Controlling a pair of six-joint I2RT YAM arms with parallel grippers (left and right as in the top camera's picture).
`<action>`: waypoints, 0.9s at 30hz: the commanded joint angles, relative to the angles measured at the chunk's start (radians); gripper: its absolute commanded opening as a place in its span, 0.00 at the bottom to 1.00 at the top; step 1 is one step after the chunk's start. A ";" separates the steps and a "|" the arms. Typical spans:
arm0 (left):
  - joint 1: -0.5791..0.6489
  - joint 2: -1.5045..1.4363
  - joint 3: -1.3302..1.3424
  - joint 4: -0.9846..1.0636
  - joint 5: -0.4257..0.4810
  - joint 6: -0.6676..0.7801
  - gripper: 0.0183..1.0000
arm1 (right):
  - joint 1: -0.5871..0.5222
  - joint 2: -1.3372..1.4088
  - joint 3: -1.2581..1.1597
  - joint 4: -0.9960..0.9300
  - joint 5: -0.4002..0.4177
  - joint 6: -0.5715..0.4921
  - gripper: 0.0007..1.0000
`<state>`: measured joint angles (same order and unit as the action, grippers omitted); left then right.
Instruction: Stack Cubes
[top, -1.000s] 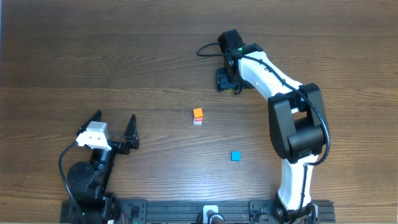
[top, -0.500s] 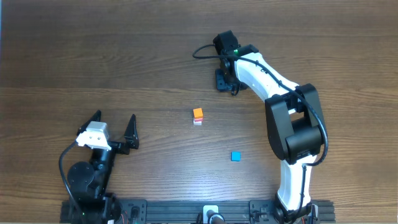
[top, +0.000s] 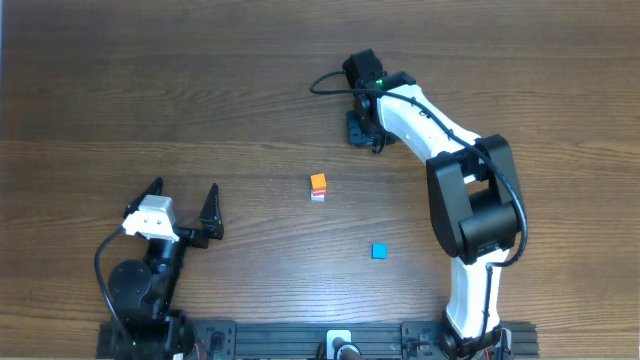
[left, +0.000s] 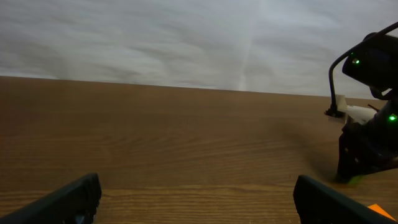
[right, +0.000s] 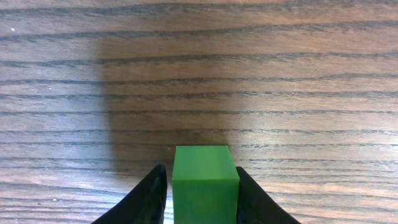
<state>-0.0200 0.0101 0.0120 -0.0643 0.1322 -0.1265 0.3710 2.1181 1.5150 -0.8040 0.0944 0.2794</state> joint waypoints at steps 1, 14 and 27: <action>0.005 -0.007 -0.006 0.000 0.013 0.014 1.00 | 0.008 0.027 0.019 0.000 0.027 0.005 0.29; 0.005 -0.007 -0.006 0.000 0.013 0.014 1.00 | 0.010 0.023 0.021 -0.002 0.027 0.032 0.07; 0.005 -0.007 -0.006 0.000 0.013 0.014 1.00 | 0.130 -0.357 0.051 -0.197 -0.038 0.116 0.01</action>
<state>-0.0200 0.0101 0.0120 -0.0639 0.1322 -0.1265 0.4400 1.8957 1.5276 -0.9810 0.0772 0.3500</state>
